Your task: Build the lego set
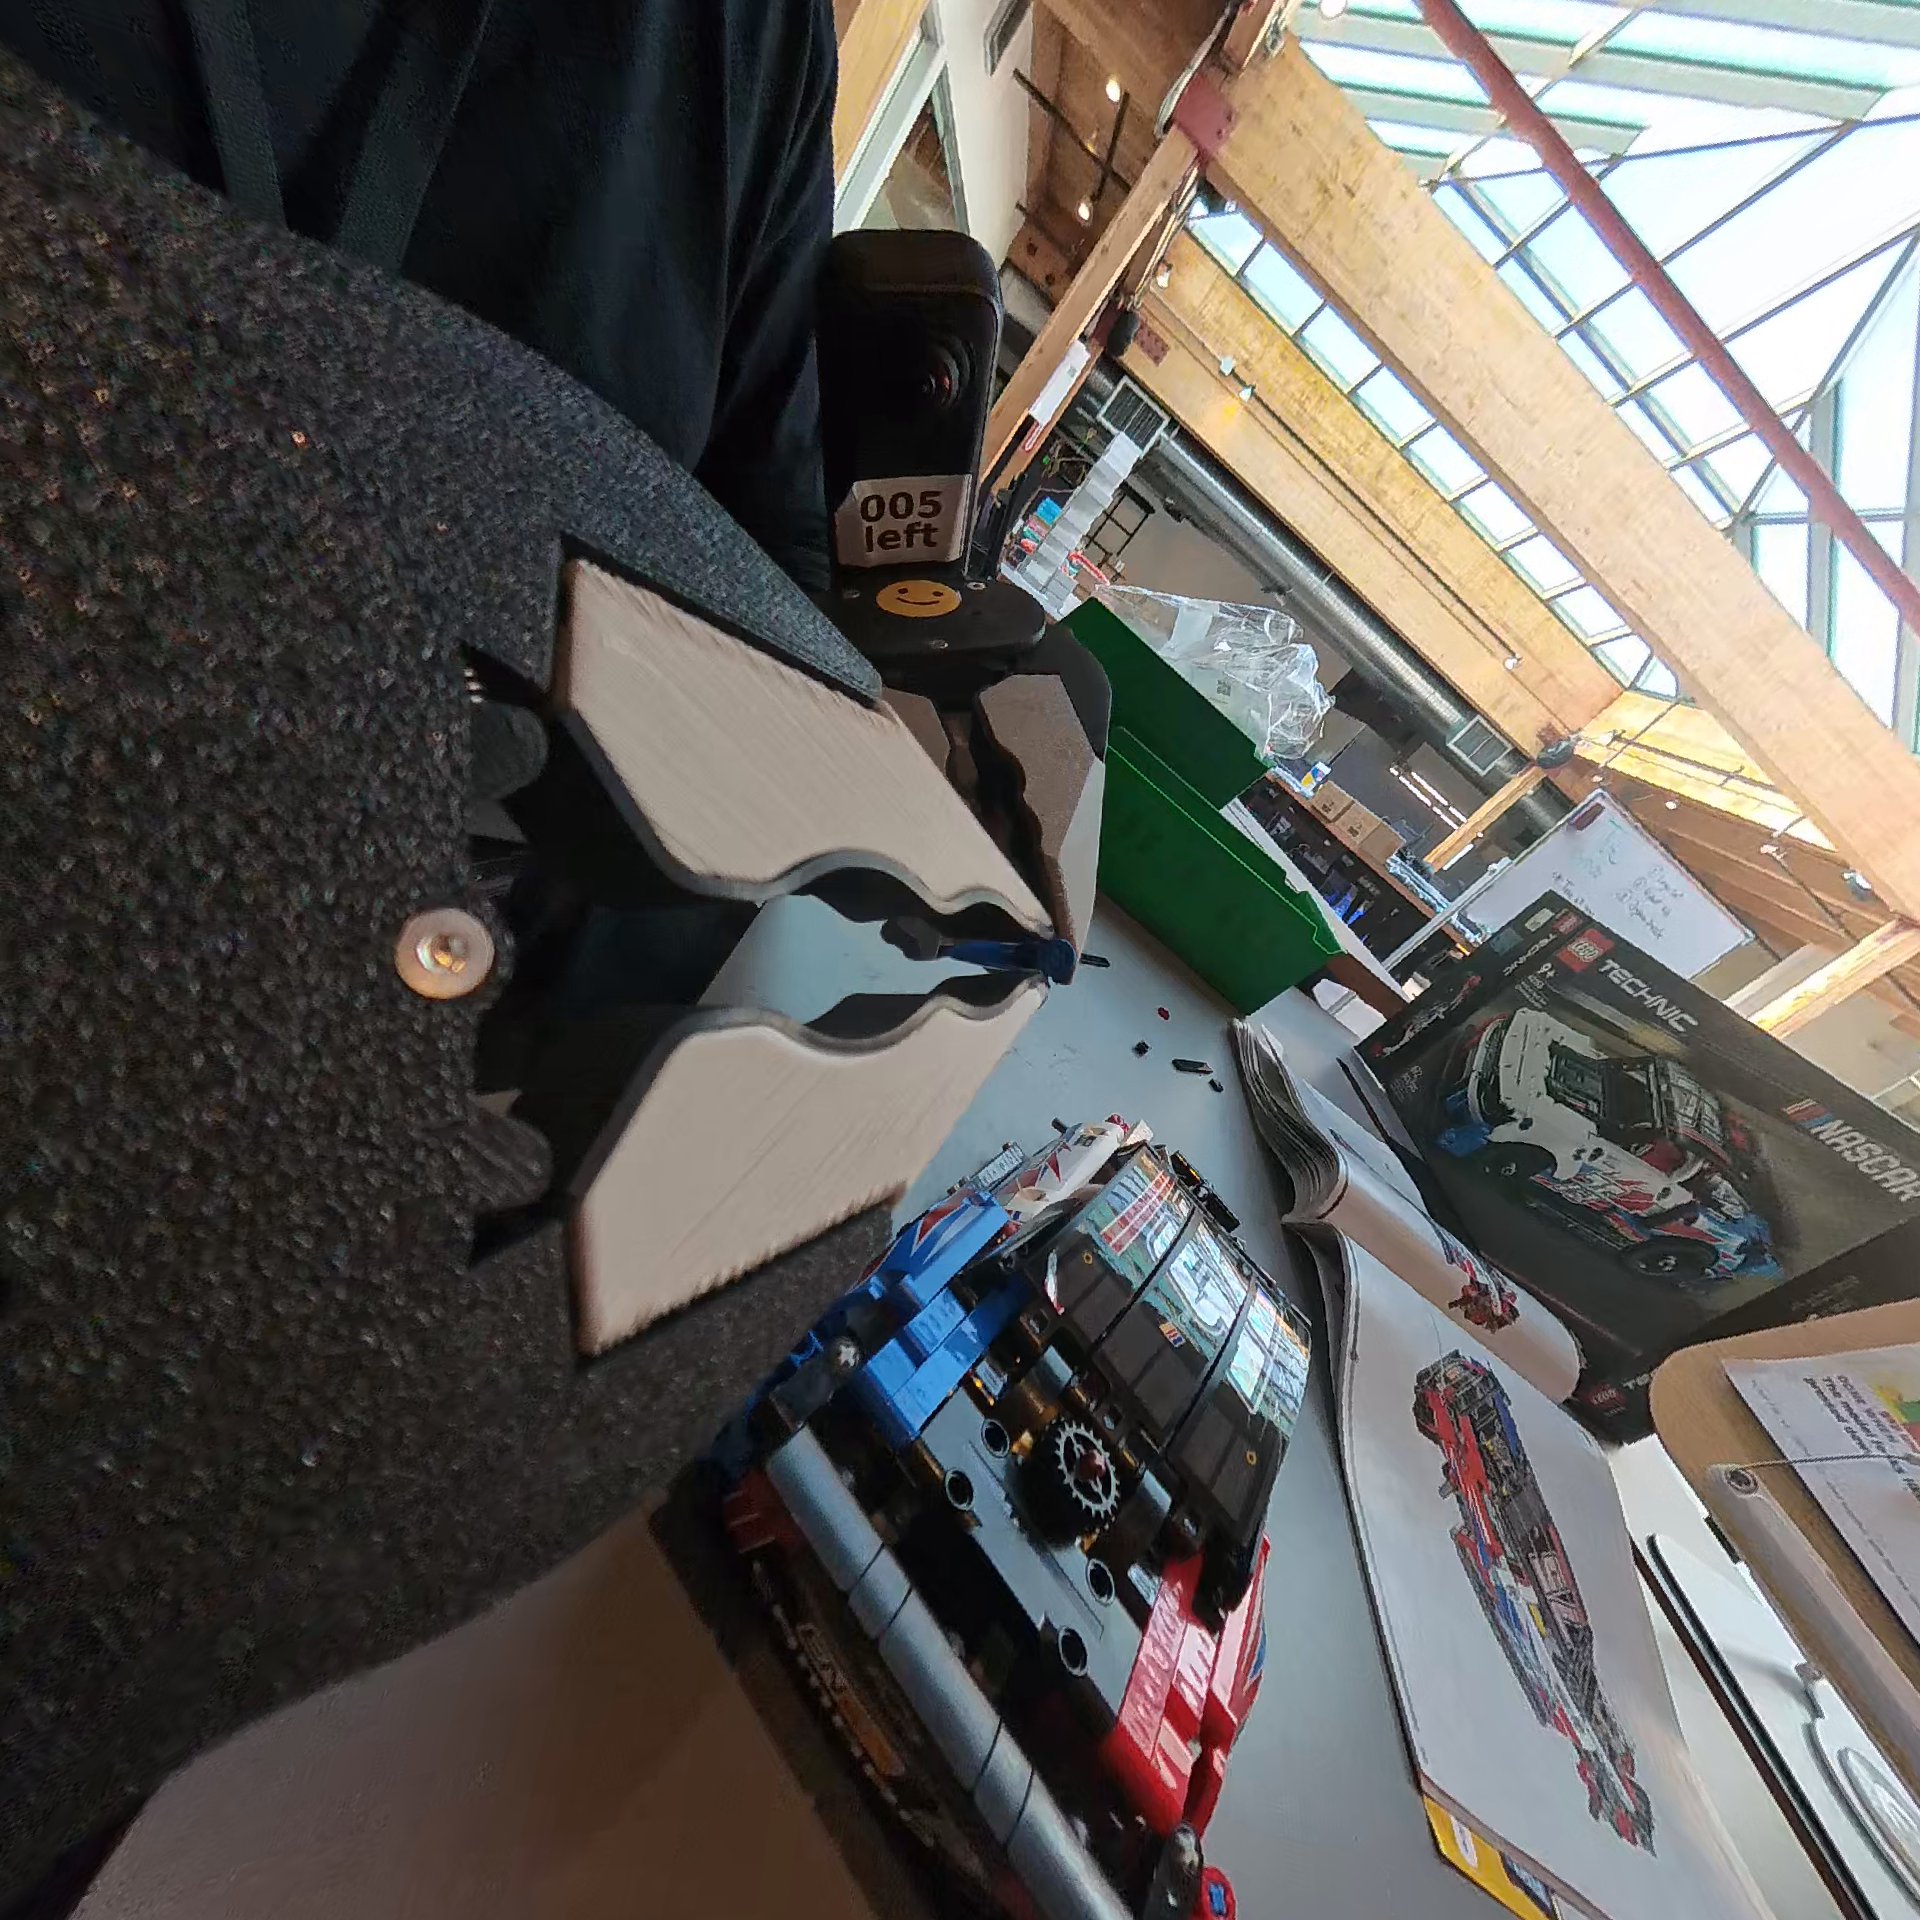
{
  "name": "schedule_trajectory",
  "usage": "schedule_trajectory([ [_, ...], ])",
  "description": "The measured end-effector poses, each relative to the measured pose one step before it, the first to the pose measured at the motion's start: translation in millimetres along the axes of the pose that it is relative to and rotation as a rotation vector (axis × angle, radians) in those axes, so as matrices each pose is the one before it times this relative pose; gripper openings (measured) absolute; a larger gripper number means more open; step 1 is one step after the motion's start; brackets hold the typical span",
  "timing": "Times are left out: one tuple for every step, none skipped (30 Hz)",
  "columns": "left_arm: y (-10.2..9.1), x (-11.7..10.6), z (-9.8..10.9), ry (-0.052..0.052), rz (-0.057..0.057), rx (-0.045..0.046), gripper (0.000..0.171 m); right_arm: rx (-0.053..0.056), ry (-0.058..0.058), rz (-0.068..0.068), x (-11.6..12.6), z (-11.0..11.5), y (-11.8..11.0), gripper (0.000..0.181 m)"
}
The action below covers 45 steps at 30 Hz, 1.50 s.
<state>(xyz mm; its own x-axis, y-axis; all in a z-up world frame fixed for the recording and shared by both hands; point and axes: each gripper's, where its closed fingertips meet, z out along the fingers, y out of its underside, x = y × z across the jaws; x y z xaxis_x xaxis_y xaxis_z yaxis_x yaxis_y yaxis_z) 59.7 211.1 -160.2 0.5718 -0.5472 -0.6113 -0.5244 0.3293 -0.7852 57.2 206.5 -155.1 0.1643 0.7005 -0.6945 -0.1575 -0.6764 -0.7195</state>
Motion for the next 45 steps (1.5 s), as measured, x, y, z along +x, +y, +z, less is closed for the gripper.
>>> schedule_trajectory([
  [-0.49, -0.13, -0.22, 0.0005, -0.0038, 0.00383, 0.001, 0.0014, -0.0047, 0.0040, -0.18, -0.06, -0.37, 0.005],
  [-0.99, -0.42, -0.33, -0.0002, -0.0031, 0.00648, 0.000, 0.0015, -0.0045, 0.0008, -0.46, -0.31, -0.57, 0.005],
  [-0.61, -0.51, -0.27, -0.0014, -0.0015, 0.00345, 0.000, 0.0010, -0.0032, -0.0021, -0.59, -0.32, -0.56, 0.004],
  [-0.30, -0.05, 0.02, 0.0009, 0.0000, 0.00140, 0.001, -0.0012, -0.0022, -0.0056, -0.71, -0.41, -0.47, 0.004],
  [-0.47, -0.08, -0.21, -0.0008, 0.0011, 0.00402, 0.001, -0.0034, -0.0033, -0.0090, -1.09, -0.24, -0.11, 0.004],
  [-0.65, -0.10, -0.26, -0.0018, 0.0018, 0.00540, 0.001, -0.0030, -0.0067, -0.0093, -1.68, -0.23, -0.18, 0.004],
  [-0.78, 0.28, -0.28, 0.0011, 0.0005, 0.00609, 0.001, -0.0027, -0.0076, -0.0084, -1.78, -0.28, -0.32, 0.004],
  [-0.60, 0.26, -0.26, 0.0017, -0.0013, 0.00603, 0.001, -0.0039, -0.0054, -0.0092, -1.40, -0.35, -0.16, 0.003],
  [-0.84, 0.21, -0.24, 0.0021, -0.0014, 0.00656, 0.001, -0.0045, -0.0021, -0.0093, -0.87, -0.39, -0.02, 0.003],
  [-1.20, 0.51, -0.34, 0.0036, -0.0004, 0.00926, 0.001, -0.0026, -0.0019, -0.0080, -0.77, -0.45, -0.18, 0.002],
  [-0.80, -0.31, -0.51, -0.0023, 0.0030, 0.00593, 0.001, -0.0035, -0.0011, -0.0053, -0.67, -0.30, 0.06, 0.002],
  [0.07, 0.04, -0.20, -0.0017, 0.0060, -0.00156, 0.001, -0.0044, 0.0020, -0.0021, 0.00, -0.14, 0.46, 0.003],
  [0.37, 0.42, 0.04, 0.0001, 0.0066, -0.00399, 0.001, -0.0037, 0.0029, -0.0013, 0.35, -0.16, 0.38, 0.003],
  [0.04, 0.25, 0.04, -0.0003, 0.0048, -0.00115, 0.001, -0.0036, 0.0028, -0.0021, 0.18, -0.07, 0.28, 0.004],
  [-0.29, 0.56, -0.02, 0.0016, 0.0025, 0.00104, 0.001, -0.0026, 0.0050, -0.0038, 0.64, -0.30, 0.11, 0.005],
  [0.15, 0.83, 0.13, 0.0034, 0.0014, -0.00198, 0.001, -0.0033, 0.0052, -0.0077, 0.37, -0.35, 0.30, 0.005],
  [0.42, 0.70, 0.29, 0.0018, 0.0034, -0.00459, 0.001, -0.0045, 0.0064, -0.0104, 0.37, -0.50, 0.49, 0.006],
  [0.48, 0.56, 0.26, 0.0005, 0.0055, -0.00417, 0.001, -0.0032, 0.0093, -0.0123, 0.61, -0.66, 0.16, 0.007],
  [0.06, 0.36, 0.02, -0.0007, 0.0048, -0.00149, 0.001, -0.0045, 0.0133, -0.0149, 0.91, -0.65, 0.28, 0.007],
  [0.33, 0.56, 0.07, 0.0007, 0.0032, -0.00292, 0.001, -0.0088, 0.0159, -0.0184, 1.24, -0.64, 0.91, 0.007],
  [0.36, 0.39, 0.33, 0.0013, 0.0019, -0.00412, 0.001, -0.0123, 0.0171, -0.0217, 1.24, -0.42, 1.50, 0.007],
  [0.39, 0.18, 0.15, 0.0009, 0.0009, -0.00285, 0.001, -0.0131, 0.0228, -0.0241, 1.86, -0.82, 1.30, 0.008],
  [0.49, -0.12, 0.17, 0.0003, 0.0000, -0.00282, 0.001, -0.0108, 0.0299, -0.0279, 2.60, -1.51, 0.72, 0.011],
  [0.71, -0.13, 0.13, 0.0014, -0.0016, -0.00270, 0.001, -0.0071, 0.0335, -0.0327, 2.75, -1.89, -0.12, 0.013],
  [0.92, 0.15, 0.26, 0.0031, -0.0027, -0.00321, 0.001, -0.0054, 0.0327, -0.0356, 2.42, -1.86, -0.68, 0.014],
  [0.60, 0.12, 0.15, 0.0021, -0.0020, -0.00073, 0.001, -0.0065, 0.0292, -0.0331, 2.04, -1.37, -0.55, 0.016],
  [0.70, 0.02, 0.31, 0.0012, -0.0007, -0.00144, 0.000, -0.0066, 0.0235, -0.0266, 1.63, -0.86, -0.57, 0.021],
  [0.96, 0.17, 0.31, 0.0010, -0.0008, -0.00349, 0.000, -0.0078, 0.0135, -0.0219, 0.70, -0.36, -0.37, 0.026],
  [0.47, 0.07, 0.19, 0.0011, -0.0009, -0.00088, 0.000, -0.0075, 0.0018, -0.0178, -0.52, -0.27, 0.03, 0.031],
  [-0.07, 0.21, -0.01, 0.0007, 0.0002, 0.00077, 0.000, -0.0033, -0.0090, -0.0092, -1.77, -0.12, -0.11, 0.030],
  [-0.15, -0.06, -0.17, -0.0008, 0.0024, -0.00006, 0.000, 0.0021, -0.0212, -0.0035, -3.48, -0.33, -0.55, 0.024],
  [-0.41, 0.03, -0.10, -0.0004, 0.0034, 0.00024, 0.000, 0.0054, -0.0174, -0.0014, -2.97, -0.22, -0.82, 0.017],
  [-0.53, 0.21, -0.12, 0.0003, 0.0031, 0.00175, 0.000, 0.0014, -0.0032, -0.0036, -1.03, 0.30, -0.35, 0.013],
  [-0.36, 0.13, -0.12, -0.0003, 0.0022, 0.00076, 0.000, -0.0053, 0.0019, -0.0063, -0.20, 0.78, 0.61, 0.010],
  [-0.22, 0.12, 0.05, -0.0006, 0.0010, 0.00087, 0.000, -0.0091, -0.0015, -0.0032, -0.64, 1.25, 1.20, 0.011],
  [-0.17, 0.55, 0.02, 0.0021, 0.0004, 0.00049, 0.000, -0.0061, -0.0073, 0.0029, -1.23, 1.15, 0.70, 0.011],
  [0.08, 0.39, 0.04, 0.0011, 0.0008, -0.00048, 0.000, 0.0004, -0.0129, 0.0068, -1.80, 1.05, -0.05, 0.012],
  [-0.14, -0.05, -0.03, -0.0026, 0.0014, 0.00147, 0.001, 0.0007, -0.0128, 0.0102, -1.52, 0.82, 0.09, 0.012],
  [-0.36, 0.40, -0.15, 0.0016, 0.0015, 0.00206, 0.000, -0.0019, -0.0080, 0.0110, -0.50, 0.88, 0.46, 0.012],
  [0.05, 0.16, -0.04, -0.0005, 0.0018, -0.00056, 0.000, -0.0029, -0.0029, 0.0086, 0.27, 0.89, 0.84, 0.011],
  [-0.46, -0.27, -0.15, -0.0025, 0.0020, 0.00220, 0.000, -0.0037, -0.0004, 0.0055, 0.53, 0.73, 0.99, 0.010],
  [-0.31, -0.08, -0.12, -0.0003, 0.0004, 0.00153, 0.000, -0.0030, -0.0027, 0.0028, 0.03, 0.77, 0.81, 0.008],
  [-0.21, 0.17, -0.17, 0.0009, -0.0007, 0.00080, 0.000, 0.0008, -0.0051, 0.0021, -0.71, 0.56, 0.25, 0.007],
  [-0.36, -0.10, -0.05, -0.0011, -0.0002, 0.00149, 0.000, 0.0021, -0.0055, 0.0028, -0.74, 0.45, -0.14, 0.006],
  [-0.12, -0.14, -0.13, -0.0015, 0.0005, 0.00033, 0.001, 0.0011, -0.0020, 0.0027, -0.27, 0.47, 0.00, 0.006],
])
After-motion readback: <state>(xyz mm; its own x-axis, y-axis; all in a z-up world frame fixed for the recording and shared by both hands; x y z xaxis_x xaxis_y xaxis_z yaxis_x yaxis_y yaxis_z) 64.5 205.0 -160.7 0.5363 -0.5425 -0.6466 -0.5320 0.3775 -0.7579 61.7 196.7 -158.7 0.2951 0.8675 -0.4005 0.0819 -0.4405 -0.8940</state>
